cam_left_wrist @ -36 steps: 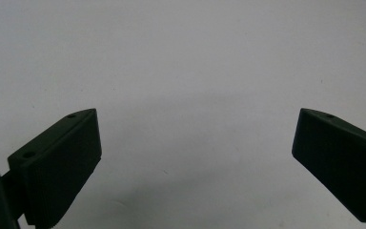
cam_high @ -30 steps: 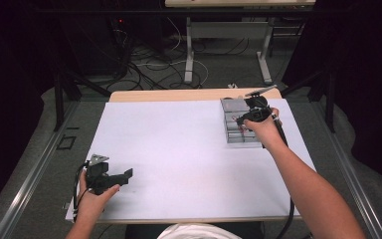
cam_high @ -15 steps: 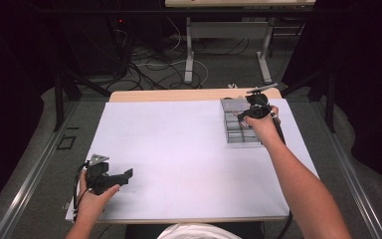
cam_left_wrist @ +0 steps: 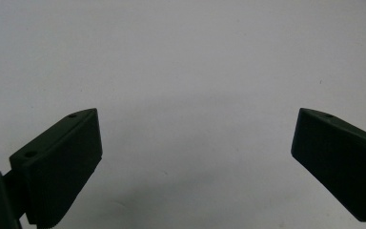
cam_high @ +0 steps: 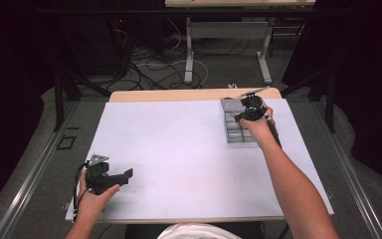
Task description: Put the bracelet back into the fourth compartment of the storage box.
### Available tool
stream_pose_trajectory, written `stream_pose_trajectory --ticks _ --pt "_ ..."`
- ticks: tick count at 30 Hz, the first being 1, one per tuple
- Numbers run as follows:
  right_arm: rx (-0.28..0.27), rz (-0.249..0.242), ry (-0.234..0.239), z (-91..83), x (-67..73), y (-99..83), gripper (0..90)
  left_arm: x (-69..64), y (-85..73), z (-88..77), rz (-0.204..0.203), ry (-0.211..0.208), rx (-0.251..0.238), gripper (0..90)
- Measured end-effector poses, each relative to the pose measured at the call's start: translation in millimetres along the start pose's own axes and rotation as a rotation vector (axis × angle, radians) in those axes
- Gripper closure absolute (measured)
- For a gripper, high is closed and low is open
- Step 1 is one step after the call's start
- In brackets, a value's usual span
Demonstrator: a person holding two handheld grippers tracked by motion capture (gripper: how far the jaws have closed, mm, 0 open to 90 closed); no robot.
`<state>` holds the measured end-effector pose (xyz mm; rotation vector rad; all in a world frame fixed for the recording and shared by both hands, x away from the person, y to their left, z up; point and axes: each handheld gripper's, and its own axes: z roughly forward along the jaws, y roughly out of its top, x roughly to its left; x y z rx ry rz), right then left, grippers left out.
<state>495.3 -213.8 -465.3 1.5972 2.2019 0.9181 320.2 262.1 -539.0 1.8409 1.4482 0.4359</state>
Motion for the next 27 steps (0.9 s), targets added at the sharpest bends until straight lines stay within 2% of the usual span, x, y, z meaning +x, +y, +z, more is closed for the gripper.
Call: stream_pose_trajectory --ticks 8,11,17,19,20,22,27 --pt "0.012 -0.025 -0.012 8.5 -0.8 -3.9 87.2 0.0 0.1 0.1 -0.001 0.000 -0.001 3.3" --pt "0.017 -0.020 -0.025 12.1 -0.9 -5.4 87.2 0.1 0.1 -0.8 -0.002 -0.001 -0.002 3.3" --pt "0.020 -0.047 -0.013 18.9 0.7 -8.2 87.2 0.4 0.1 -1.1 -0.003 -0.002 -0.007 3.3" --pt "0.026 -0.066 -0.023 20.7 0.8 -8.7 87.2 0.9 0.3 -1.3 -0.004 0.000 -0.008 3.3" --pt "0.030 -0.066 -0.026 22.2 1.4 -8.9 87.2 1.4 0.7 -2.1 -0.002 -0.001 0.002 3.3" --pt "0.039 -0.062 -0.035 24.8 2.6 -9.4 87.1 1.6 0.3 -1.5 -0.009 0.002 -0.009 3.3" --pt "0.053 -0.084 -0.029 31.4 3.5 -11.8 87.1 2.5 0.9 -1.7 -0.003 0.004 -0.010 3.2"
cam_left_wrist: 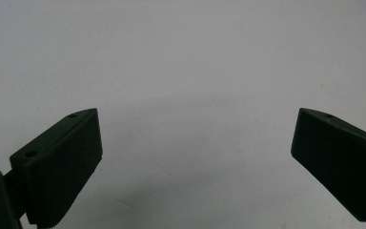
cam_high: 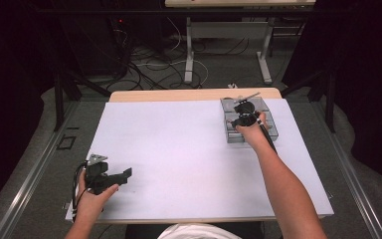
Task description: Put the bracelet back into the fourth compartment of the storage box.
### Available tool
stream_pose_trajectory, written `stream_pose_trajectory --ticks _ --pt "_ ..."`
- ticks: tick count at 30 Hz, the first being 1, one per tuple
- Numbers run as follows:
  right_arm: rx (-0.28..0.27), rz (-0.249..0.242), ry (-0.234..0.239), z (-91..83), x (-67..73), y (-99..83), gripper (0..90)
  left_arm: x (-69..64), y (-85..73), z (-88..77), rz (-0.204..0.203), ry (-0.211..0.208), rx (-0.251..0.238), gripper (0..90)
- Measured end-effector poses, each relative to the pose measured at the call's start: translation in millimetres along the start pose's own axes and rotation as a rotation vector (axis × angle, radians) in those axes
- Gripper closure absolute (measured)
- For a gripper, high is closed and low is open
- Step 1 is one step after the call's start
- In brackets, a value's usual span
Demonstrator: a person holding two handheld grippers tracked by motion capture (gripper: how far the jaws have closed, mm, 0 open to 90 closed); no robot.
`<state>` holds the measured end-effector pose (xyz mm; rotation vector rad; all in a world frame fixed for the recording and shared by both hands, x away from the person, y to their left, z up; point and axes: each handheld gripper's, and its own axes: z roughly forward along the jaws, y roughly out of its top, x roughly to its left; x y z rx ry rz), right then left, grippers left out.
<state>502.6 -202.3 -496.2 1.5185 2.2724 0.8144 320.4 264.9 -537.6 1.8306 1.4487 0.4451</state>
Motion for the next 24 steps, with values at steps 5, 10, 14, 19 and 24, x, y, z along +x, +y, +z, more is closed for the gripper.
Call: stream_pose_trajectory --ticks 5,10,14,19,24 --pt "0.009 -0.001 -0.010 5.2 1.4 -0.5 87.1 0.3 0.3 -1.1 -0.005 0.002 0.006 3.3" --pt "0.017 -0.007 -0.005 8.7 2.4 -1.2 87.1 -0.6 -0.1 -0.1 -0.001 -0.001 0.000 3.3" --pt "0.025 -0.015 -0.023 10.6 2.4 -1.7 87.0 -0.3 -0.3 -0.6 -0.007 -0.002 -0.001 3.3" --pt "0.030 -0.006 -0.036 10.4 1.2 -2.0 82.7 -0.5 0.0 -1.7 0.002 -0.003 0.006 3.3" --pt "0.031 0.009 -0.044 9.5 -1.3 -3.0 73.7 -1.2 -0.1 -0.8 0.000 -0.002 0.007 3.3"
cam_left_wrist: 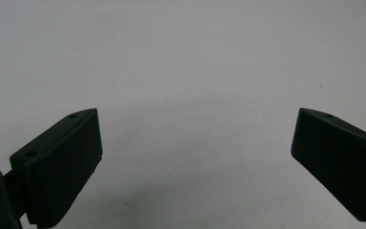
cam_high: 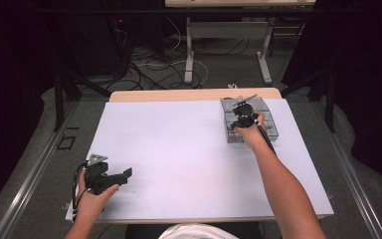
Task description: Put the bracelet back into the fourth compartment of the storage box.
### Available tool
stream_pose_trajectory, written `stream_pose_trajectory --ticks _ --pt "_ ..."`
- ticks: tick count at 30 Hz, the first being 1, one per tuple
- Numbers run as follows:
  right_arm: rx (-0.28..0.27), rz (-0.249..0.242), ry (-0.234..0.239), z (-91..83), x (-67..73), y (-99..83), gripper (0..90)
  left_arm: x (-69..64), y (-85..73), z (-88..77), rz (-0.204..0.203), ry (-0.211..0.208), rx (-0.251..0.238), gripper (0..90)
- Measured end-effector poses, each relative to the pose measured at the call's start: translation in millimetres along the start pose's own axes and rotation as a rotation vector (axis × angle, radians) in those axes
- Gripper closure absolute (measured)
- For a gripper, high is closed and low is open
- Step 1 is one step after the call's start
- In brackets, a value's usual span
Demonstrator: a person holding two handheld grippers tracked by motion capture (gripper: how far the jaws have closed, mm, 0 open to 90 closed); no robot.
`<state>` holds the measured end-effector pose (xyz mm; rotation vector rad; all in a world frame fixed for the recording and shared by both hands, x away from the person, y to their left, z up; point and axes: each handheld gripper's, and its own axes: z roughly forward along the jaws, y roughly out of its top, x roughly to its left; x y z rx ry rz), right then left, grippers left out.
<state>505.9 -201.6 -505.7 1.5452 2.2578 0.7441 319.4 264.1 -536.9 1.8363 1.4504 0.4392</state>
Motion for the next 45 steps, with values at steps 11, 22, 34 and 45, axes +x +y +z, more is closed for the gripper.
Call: stream_pose_trajectory --ticks 11,22,34,45 --pt "-0.038 0.030 0.026 -8.5 -2.6 0.0 55.1 0.4 0.0 -0.4 -0.007 0.002 -0.003 3.3" --pt "-0.080 0.019 0.074 -18.3 10.2 -0.1 44.9 0.0 -0.2 0.1 -0.003 0.001 0.000 3.2" --pt "-0.104 -0.034 0.100 -31.7 27.1 -3.2 39.2 -1.0 0.1 1.7 0.001 -0.001 -0.002 3.3" --pt "-0.097 -0.036 0.138 -46.3 38.7 -10.4 29.7 -1.9 0.5 1.5 0.002 -0.008 0.003 3.3"
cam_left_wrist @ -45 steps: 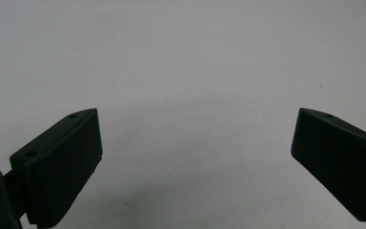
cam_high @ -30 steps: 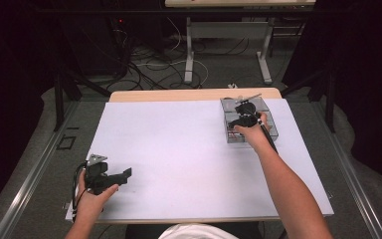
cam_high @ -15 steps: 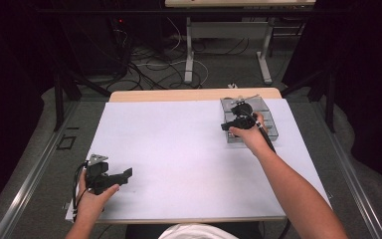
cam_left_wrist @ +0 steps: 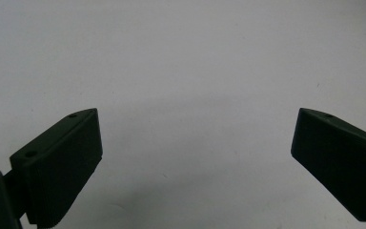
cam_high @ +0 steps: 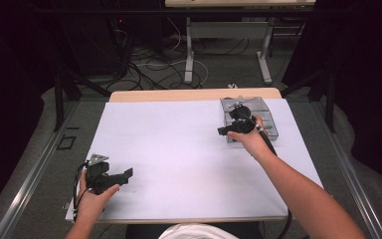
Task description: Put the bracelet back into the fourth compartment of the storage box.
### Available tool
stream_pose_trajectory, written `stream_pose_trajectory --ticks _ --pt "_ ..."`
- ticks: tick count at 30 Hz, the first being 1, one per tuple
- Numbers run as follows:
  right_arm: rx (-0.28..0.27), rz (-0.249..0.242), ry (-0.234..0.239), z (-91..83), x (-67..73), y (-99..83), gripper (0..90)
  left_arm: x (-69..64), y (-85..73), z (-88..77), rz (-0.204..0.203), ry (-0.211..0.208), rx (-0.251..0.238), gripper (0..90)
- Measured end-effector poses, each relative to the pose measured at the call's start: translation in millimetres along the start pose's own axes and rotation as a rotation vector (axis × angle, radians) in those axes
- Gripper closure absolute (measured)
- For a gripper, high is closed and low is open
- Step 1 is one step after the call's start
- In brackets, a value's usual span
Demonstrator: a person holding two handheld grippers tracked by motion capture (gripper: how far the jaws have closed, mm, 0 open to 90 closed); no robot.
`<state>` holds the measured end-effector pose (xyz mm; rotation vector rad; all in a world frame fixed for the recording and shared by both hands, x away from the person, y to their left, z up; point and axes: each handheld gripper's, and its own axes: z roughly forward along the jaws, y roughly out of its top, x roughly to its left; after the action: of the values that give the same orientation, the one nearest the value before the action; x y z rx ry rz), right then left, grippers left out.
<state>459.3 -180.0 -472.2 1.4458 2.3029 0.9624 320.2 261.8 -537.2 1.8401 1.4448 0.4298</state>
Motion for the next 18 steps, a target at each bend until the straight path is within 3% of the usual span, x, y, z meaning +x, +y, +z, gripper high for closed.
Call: stream_pose_trajectory --ticks 9,18 --pt "-0.031 -0.018 0.038 -15.3 6.4 -7.4 15.9 -0.5 -0.1 0.0 0.003 -0.001 -0.004 3.2" --pt "-0.078 -0.035 0.043 -28.4 8.1 -23.1 13.1 -1.4 -0.4 0.7 0.007 0.000 -0.006 3.3"
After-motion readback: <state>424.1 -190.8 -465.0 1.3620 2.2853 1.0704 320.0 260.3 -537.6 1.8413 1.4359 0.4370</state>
